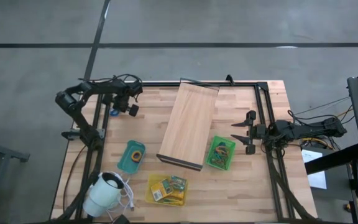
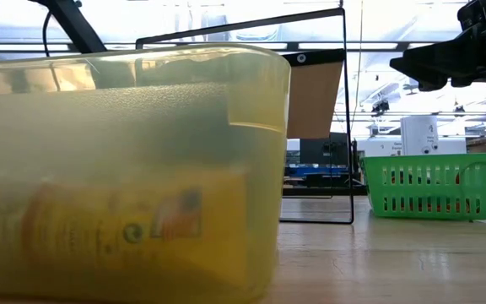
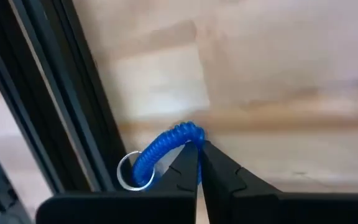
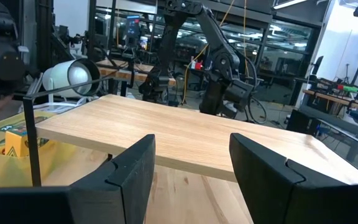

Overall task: Pick & Place Office Desk Supplies
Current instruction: Put the blue spring keychain into the blue bin

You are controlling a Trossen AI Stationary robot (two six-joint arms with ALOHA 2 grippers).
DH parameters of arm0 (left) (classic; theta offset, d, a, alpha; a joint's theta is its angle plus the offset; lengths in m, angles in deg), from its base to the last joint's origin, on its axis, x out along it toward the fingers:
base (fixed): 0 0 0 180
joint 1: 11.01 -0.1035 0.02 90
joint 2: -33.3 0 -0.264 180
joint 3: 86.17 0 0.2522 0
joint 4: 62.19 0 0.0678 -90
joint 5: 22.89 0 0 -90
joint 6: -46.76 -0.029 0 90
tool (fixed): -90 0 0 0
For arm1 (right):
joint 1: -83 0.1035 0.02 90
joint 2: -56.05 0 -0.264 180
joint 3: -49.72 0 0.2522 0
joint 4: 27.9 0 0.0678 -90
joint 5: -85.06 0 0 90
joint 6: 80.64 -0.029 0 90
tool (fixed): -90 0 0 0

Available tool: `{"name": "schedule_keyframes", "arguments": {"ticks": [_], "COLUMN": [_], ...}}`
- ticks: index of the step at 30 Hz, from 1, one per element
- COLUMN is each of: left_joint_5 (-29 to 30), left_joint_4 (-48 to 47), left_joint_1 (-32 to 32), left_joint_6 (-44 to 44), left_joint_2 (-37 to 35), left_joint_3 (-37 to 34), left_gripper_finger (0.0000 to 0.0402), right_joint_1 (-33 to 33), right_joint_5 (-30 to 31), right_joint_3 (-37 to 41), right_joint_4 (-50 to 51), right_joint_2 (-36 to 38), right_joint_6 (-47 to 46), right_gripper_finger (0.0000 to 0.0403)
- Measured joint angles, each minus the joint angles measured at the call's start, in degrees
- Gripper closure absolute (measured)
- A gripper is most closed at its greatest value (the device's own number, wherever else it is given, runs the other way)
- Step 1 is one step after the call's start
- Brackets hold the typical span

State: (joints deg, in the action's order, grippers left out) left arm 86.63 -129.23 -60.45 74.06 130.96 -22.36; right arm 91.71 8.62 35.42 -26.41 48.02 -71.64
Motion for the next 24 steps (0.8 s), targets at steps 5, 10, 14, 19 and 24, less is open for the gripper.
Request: {"name": "schedule_keyframes", "arguments": {"ticks": [5, 10, 14, 19, 24], "left_joint_5": [-1.8, -4.9, -6.5, -6.7, -6.7], "left_joint_4": [-7.6, -13.3, -15.2, -15.2, -14.7], "left_joint_1": [0.0, 0.3, 2.1, 6.5, 9.1], "left_joint_6": [3.9, 8.5, 11.1, 14.7, 16.7], "left_joint_2": [-0.2, -1.9, -5.5, -12.0, -16.0], "left_joint_3": [3.4, 7.0, 8.6, 8.6, 8.6], "left_gripper_finger": [0.0396, 0.0397, 0.0397, 0.0396, 0.0396], "right_joint_1": [0.0, 0.0, 0.0, 0.0, 0.0], "right_joint_5": [0.0, 0.0, 0.0, 0.0, 0.0], "right_joint_3": [0.0, 0.0, 0.0, 0.0, 0.0], "right_joint_4": [0.0, 0.0, 0.0, 0.0, 0.0], "right_joint_2": [0.0, 0.0, 0.0, 0.0, 0.0], "right_joint_6": [0.0, 0.0, 0.0, 0.0, 0.0], "right_gripper_finger": [0.0197, 0.0197, 0.0197, 0.0197, 0.0197]}}
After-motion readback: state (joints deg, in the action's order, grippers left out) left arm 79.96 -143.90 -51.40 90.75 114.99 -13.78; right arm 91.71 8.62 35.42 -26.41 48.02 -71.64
